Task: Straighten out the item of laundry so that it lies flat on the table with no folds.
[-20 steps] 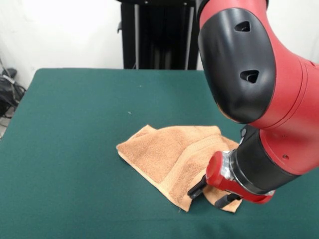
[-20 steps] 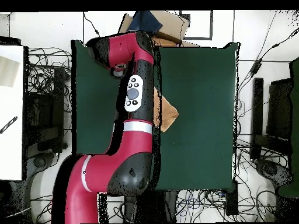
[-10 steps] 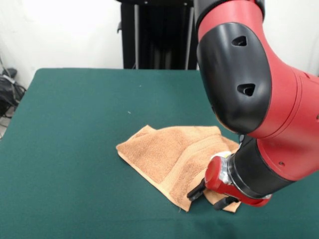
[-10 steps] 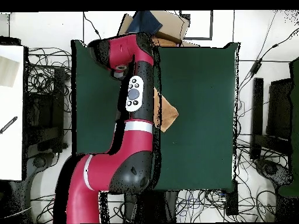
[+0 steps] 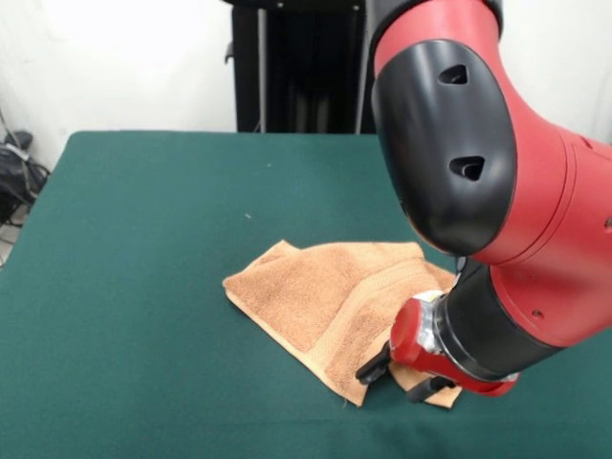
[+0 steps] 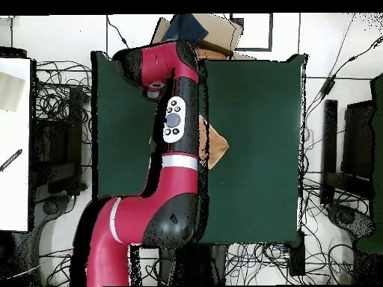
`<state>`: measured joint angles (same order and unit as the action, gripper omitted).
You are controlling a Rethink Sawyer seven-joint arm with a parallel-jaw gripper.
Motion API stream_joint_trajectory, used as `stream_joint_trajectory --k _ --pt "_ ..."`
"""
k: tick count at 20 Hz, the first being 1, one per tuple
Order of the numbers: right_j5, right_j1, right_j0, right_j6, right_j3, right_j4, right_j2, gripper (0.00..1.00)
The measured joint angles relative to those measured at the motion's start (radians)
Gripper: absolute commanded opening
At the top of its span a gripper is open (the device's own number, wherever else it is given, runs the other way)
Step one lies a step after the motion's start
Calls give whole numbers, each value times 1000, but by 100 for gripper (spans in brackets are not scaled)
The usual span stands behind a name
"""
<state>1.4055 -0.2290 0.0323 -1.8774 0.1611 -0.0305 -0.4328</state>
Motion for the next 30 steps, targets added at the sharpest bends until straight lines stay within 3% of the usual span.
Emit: stream_joint_trajectory --k 30 --pt "37 0 -30 0 -35 0 0 100"
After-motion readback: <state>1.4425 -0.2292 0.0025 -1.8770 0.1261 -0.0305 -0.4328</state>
